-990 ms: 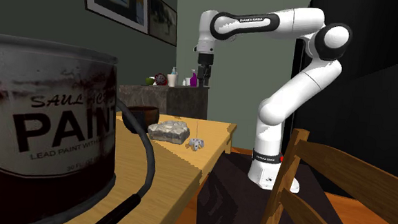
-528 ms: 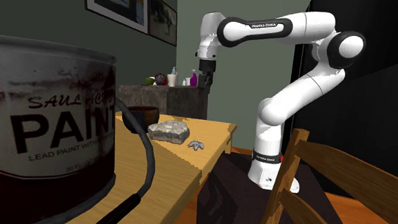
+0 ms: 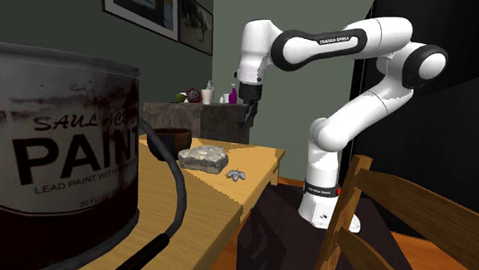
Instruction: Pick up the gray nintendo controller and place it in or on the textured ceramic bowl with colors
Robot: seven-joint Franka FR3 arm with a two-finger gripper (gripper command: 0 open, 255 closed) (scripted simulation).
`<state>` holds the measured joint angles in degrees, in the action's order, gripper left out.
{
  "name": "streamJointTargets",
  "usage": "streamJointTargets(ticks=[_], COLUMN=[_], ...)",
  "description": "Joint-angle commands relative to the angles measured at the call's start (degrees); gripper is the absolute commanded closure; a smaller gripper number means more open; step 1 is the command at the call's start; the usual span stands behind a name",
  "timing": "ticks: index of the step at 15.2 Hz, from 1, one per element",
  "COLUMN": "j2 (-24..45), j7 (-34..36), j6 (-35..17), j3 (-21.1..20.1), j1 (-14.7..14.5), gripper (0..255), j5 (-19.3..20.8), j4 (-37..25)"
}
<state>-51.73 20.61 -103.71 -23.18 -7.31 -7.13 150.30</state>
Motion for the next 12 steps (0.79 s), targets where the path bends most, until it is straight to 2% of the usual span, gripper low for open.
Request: streamJointTargets(ticks=[1, 5, 9, 12], j2=[0.53, 3.16, 7.27, 8.02], j7=[3.46, 9.99, 16.56, 16.57], j6=[-1.25, -4.34, -7.77, -10.36], j3=[-3.51, -10.61, -18.18, -18.96], j1=[-1.19, -2.73, -2.89, -2.71], gripper=[0, 0, 0, 0], j5=[-1.93, -5.16, -7.52, -7.89], j4=[0.59, 0.70, -0.50, 1.36])
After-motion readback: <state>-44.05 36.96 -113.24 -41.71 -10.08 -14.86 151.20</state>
